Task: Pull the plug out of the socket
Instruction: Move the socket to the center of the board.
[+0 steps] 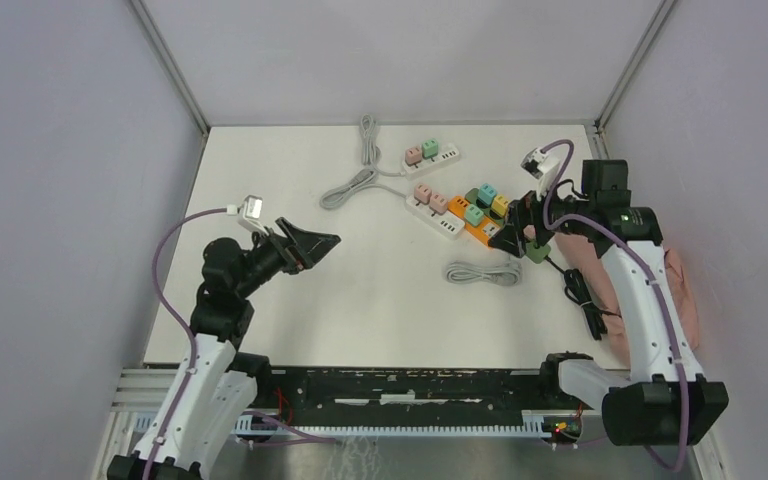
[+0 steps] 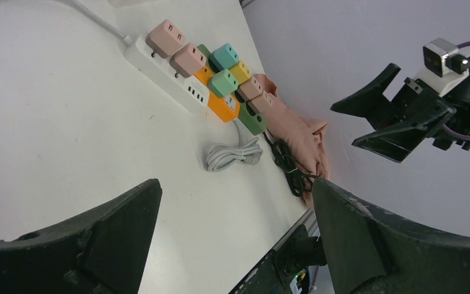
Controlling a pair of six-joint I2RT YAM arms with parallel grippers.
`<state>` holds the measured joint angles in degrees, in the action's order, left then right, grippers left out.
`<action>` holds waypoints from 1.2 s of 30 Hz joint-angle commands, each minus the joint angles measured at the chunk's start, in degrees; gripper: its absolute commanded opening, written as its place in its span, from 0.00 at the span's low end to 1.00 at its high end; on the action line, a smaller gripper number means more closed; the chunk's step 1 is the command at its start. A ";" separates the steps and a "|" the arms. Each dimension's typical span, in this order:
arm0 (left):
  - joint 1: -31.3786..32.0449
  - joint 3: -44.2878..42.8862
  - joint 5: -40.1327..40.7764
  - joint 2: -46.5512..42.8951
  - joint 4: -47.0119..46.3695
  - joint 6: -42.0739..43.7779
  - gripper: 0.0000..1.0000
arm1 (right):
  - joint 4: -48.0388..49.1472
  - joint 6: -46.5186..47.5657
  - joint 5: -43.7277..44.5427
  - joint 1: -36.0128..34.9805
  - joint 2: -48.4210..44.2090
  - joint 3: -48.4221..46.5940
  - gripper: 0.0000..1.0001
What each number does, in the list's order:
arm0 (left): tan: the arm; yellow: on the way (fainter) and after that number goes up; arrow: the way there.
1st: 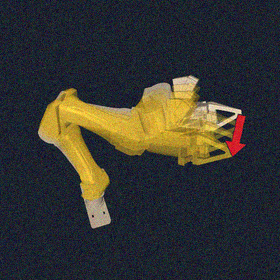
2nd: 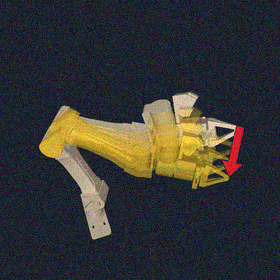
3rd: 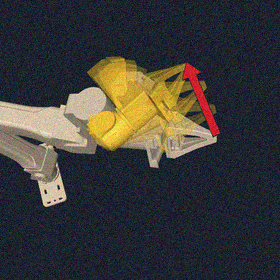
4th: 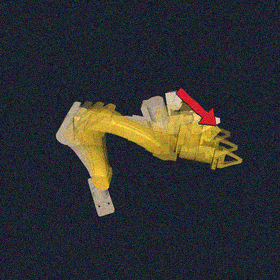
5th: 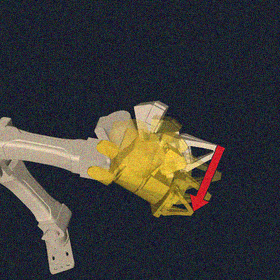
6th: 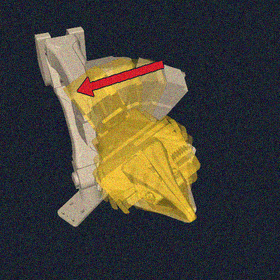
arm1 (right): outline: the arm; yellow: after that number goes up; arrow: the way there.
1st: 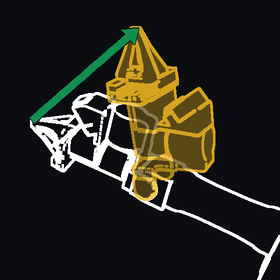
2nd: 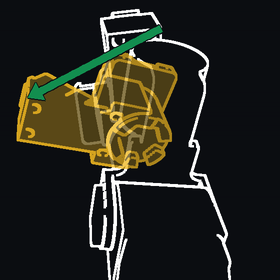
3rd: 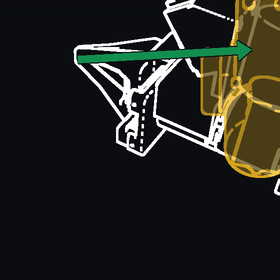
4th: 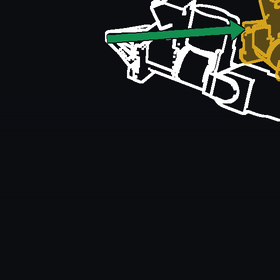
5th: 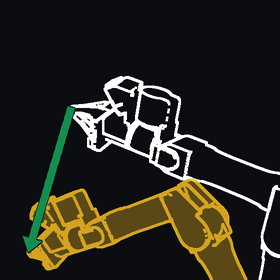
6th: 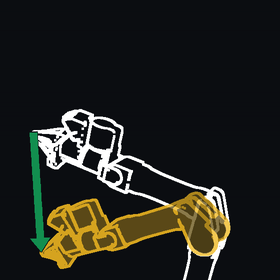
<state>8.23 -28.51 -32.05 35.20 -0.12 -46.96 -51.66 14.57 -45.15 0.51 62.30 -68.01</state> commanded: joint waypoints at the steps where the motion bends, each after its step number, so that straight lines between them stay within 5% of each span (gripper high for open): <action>1: 2.66 2.66 -2.21 0.47 -10.12 -3.62 0.99 | 5.79 8.96 -1.04 -1.78 5.60 2.02 1.00; 7: 21.97 0.34 13.79 5.60 -5.08 5.63 0.99 | 9.27 10.84 18.63 -10.47 17.84 0.28 0.96; 10: 26.41 0.93 17.59 8.64 -7.11 7.62 0.99 | 10.15 11.23 25.05 -14.31 23.58 -2.07 0.95; 19: 27.81 -1.48 23.05 17.09 -11.33 13.20 0.99 | 17.97 10.08 28.14 -22.61 39.94 -15.85 0.94; 28: 27.81 1.28 28.78 11.01 -7.40 15.74 0.99 | 13.96 7.36 31.56 -26.14 57.74 -36.93 0.94; 36: 27.81 3.49 30.42 6.09 -6.77 16.24 0.99 | 12.13 6.99 33.51 -26.74 64.58 -41.15 0.89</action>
<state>35.81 -25.98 -3.62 42.85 -5.80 -33.69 -38.02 22.52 -13.98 -25.85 125.01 -105.41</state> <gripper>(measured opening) 0.990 0.897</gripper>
